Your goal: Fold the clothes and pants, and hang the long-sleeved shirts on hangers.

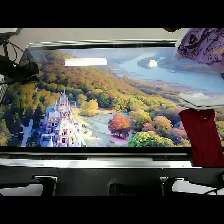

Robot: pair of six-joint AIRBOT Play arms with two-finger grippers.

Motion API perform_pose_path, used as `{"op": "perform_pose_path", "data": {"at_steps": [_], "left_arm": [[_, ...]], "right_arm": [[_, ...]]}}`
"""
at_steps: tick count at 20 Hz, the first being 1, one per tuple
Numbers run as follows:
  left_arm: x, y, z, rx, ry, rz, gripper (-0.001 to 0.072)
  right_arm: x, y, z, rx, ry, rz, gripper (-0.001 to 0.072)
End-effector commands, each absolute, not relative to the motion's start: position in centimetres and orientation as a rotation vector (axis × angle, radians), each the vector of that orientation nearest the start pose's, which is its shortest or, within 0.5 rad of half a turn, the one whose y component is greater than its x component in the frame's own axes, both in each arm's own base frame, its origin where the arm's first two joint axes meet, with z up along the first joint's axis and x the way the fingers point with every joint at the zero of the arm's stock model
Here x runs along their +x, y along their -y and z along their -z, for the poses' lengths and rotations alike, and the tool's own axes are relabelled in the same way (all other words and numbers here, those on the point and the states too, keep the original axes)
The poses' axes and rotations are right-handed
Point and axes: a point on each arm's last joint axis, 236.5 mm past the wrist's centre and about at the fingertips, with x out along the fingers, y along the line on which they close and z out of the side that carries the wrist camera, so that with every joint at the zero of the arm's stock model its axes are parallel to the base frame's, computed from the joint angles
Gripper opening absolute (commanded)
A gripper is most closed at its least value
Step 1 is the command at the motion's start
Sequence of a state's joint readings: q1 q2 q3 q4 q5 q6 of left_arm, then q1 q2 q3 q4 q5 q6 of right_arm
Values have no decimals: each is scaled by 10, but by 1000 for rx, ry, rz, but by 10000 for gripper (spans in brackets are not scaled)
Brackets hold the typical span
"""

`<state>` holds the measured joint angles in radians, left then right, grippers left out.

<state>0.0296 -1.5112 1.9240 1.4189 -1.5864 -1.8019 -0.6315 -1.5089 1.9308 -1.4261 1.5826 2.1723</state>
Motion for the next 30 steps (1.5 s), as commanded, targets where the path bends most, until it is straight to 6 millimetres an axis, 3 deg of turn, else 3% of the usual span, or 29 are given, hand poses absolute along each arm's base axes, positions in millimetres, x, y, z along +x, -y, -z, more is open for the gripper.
{"op": "perform_pose_path", "data": {"at_steps": [1, 4, 8, 17, 20, 26, 30], "left_arm": [[443, 22, -156, -308, -1183, -27, 28], [443, 22, -156, -308, -1183, -27, 28], [443, 22, -156, -308, -1183, -27, 28], [443, 22, -156, -308, -1183, -28, 28], [443, 22, -156, -308, -1183, -27, 28], [443, 22, -156, -308, -1182, -27, 28], [443, 23, -156, -308, -1182, -27, 28]], "right_arm": [[352, 229, -152, 949, -1056, 810, 32], [335, 223, -144, 909, -1152, 811, 32], [295, 226, -125, 834, -1268, 899, 32], [197, 194, -28, 752, -1464, 1026, 32], [168, 203, -10, 660, -1529, 1105, 32], [162, 220, -8, 582, -1507, 1154, 32], [150, 213, 2, 576, -1563, 1161, 32]]}}
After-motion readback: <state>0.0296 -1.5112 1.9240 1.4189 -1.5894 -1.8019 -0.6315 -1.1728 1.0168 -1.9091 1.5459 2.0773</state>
